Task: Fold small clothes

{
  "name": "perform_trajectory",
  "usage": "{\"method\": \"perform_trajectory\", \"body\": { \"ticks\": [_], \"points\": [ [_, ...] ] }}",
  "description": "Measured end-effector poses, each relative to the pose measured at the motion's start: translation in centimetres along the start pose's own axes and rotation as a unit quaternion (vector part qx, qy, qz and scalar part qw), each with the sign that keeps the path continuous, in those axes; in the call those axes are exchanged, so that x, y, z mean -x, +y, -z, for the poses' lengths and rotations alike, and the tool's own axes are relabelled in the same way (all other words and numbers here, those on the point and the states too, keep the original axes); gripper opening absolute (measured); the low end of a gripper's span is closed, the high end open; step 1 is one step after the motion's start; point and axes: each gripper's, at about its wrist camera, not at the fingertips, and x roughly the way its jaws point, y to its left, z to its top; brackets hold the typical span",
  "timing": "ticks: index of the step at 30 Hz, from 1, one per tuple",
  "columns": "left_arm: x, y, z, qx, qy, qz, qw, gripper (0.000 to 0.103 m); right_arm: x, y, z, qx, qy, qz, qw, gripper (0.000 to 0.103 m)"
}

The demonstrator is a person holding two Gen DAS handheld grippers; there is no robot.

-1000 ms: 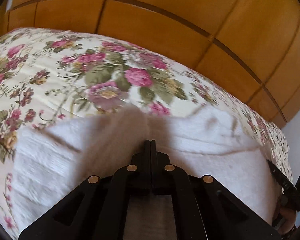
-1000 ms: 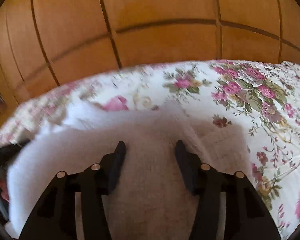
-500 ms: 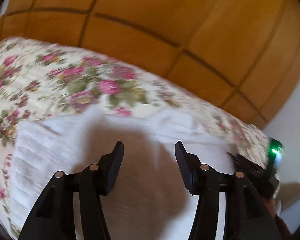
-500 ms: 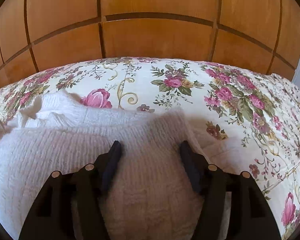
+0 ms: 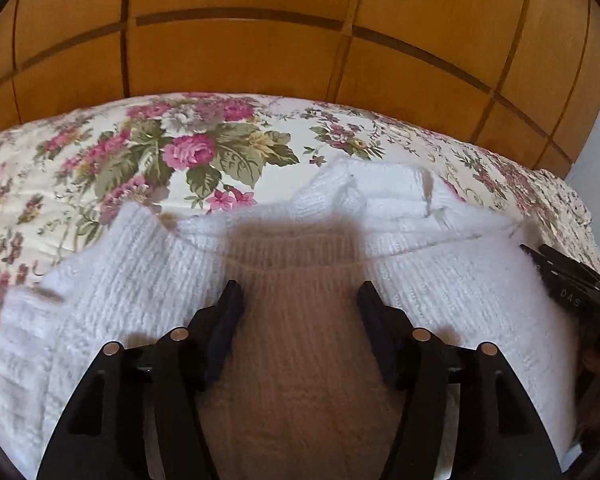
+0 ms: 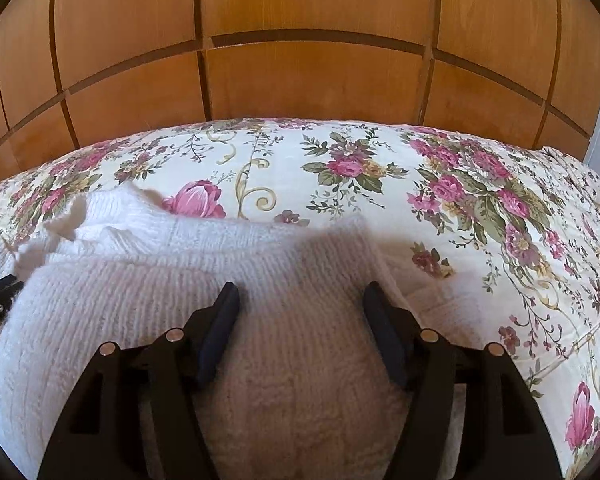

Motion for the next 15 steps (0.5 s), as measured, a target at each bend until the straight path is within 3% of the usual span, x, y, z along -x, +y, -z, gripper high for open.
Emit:
{"method": "perform_trajectory", "body": {
  "ticks": [2,4,6,8,10,12,15],
  "points": [
    [0.3,0.1,0.3,0.001,-0.008,0.003,1.0000,0.060,0.9,-0.3,0.3,-0.008,-0.025,-0.010,1.000,0.081],
    [0.7,0.3,0.6,0.006,-0.017,0.012,0.9998,0.060,2.8,-1.0,0.8,-0.031,-0.066,-0.016,0.997,0.088],
    [1.7,0.6,0.9,0.020,-0.024,0.020,0.9993,0.061,4.0,-1.8,1.2,-0.054,-0.075,-0.013,0.996,0.083],
    [3.1,1.1,1.1,0.039,-0.032,0.023,0.9985,0.068,4.4,-2.1,1.6,-0.051,-0.057,0.005,0.997,0.064],
    [4.5,1.4,1.8,0.050,-0.048,0.008,0.9976,0.071,4.2,-2.5,2.0,-0.049,-0.037,0.036,0.997,0.062],
    [4.1,1.7,2.5,0.040,-0.043,-0.020,0.9981,0.071,2.9,-3.7,2.2,-0.076,-0.013,0.036,0.996,0.062],
    [3.3,1.9,2.6,0.031,-0.043,-0.015,0.9985,0.075,1.6,-4.0,1.8,-0.092,0.003,0.036,0.995,0.065]
  ]
}}
